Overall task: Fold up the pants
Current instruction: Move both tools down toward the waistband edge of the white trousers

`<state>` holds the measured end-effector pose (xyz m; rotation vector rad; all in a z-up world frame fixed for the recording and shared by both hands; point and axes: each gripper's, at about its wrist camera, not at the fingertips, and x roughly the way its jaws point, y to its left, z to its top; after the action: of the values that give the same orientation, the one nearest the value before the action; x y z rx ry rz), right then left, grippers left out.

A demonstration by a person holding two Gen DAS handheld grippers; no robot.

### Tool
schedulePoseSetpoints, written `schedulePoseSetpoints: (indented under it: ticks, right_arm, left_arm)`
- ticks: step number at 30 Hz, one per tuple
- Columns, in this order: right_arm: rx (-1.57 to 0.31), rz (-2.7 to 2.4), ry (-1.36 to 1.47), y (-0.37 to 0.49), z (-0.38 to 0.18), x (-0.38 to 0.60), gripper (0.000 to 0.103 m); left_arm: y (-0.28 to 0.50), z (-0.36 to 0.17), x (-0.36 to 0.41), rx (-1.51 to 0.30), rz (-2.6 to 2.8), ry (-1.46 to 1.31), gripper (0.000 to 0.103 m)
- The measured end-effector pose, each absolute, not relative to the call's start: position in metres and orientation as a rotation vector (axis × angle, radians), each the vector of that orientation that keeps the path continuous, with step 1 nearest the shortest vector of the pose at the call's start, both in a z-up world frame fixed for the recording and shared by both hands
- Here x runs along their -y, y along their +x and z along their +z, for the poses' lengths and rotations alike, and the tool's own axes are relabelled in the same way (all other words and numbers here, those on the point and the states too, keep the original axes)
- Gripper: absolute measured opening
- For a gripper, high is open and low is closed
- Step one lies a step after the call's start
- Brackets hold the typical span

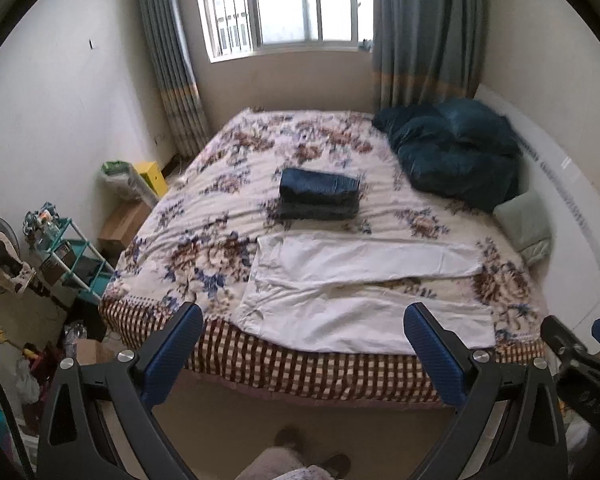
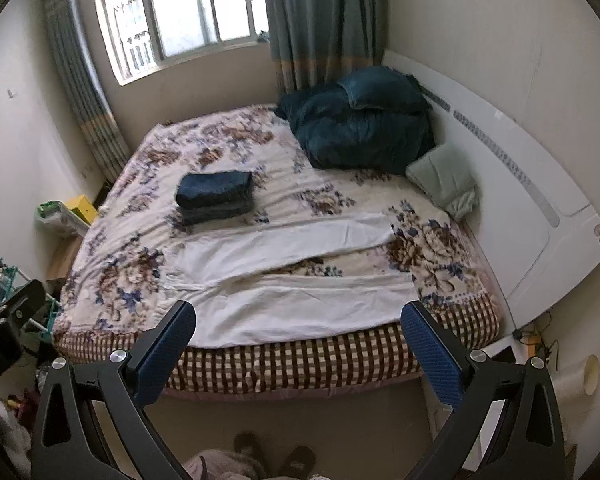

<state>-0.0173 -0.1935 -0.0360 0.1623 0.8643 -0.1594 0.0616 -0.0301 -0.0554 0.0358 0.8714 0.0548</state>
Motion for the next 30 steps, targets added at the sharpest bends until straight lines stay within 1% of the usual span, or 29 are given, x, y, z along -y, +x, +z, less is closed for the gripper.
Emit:
schedulePoseSetpoints:
  ticks: [7,11,16,20,23,30]
  right_arm:
    - [-0.965,-0.206,0.243,0.059,-0.105,0.215,0.103]
    - [-1.045,-0.251,0.282,0.113,-0.149,0.225,0.103]
    - [-1.153,-0.302,0.314,0.21,-0.207,0.234,0.103]
    - [-1.233,-0.324,0.284,0.291,-0.249,0.236,0.103]
    - [-1.266,-0.327,0.197,0.359,-0.286,0.228,0.103]
    - [-1.368,-0.289,0.061,0.484,-0.381,0.218,0.103]
  left_arm:
    - [0.139,-0.121,0.04,-0.99,0.067,0.108,0.103]
    - [0.205,-0.167,0.042,-1.067,0.04,0.135,0.103]
    - [0.303,-0.222,0.043,-1.152,-0.003,0.177,0.103]
    - [0.371,-0.265,0.043,-1.213,-0.015,0.21,0.103]
    - [0.423,-0.304,0.049,-1.245,-0.013,0.247,0.103]
    - [0.507,-0.389,0.062,-1.364,0.0,0.293,0.103]
